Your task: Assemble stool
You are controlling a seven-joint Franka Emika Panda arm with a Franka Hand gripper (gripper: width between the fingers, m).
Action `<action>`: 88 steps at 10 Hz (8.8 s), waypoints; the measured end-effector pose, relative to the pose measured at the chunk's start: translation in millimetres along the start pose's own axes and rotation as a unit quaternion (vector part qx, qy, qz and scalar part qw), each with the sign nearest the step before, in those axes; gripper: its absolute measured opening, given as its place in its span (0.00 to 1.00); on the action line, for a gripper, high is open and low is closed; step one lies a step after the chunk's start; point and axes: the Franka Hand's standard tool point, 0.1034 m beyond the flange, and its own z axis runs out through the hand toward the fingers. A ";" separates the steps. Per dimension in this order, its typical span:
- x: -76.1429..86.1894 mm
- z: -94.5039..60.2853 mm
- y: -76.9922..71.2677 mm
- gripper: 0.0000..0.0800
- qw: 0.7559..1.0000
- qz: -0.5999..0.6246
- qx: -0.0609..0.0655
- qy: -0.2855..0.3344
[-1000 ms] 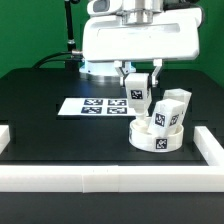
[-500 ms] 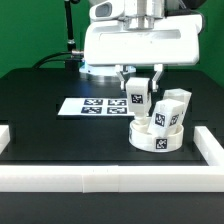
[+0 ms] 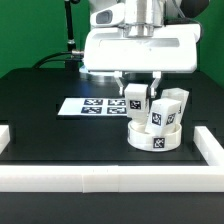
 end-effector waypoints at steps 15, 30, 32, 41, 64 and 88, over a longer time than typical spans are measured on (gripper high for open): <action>42.5 -26.7 -16.9 0.81 1.000 -0.001 0.031 0.000; 23.1 -10.9 -0.8 0.81 0.969 0.023 0.024 -0.246; 12.7 -6.7 -4.9 0.81 0.971 0.023 0.006 -0.236; 3.2 4.7 -1.9 0.42 0.974 0.030 -0.005 -0.225; 4.9 -15.4 -46.7 0.80 0.560 0.807 -0.076 -0.173; 2.2 -9.6 -41.5 0.81 0.921 -0.343 0.061 -0.177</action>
Offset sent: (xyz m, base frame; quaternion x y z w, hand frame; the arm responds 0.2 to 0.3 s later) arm -0.0077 0.0054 -0.0137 -0.0042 0.0718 0.0011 0.9974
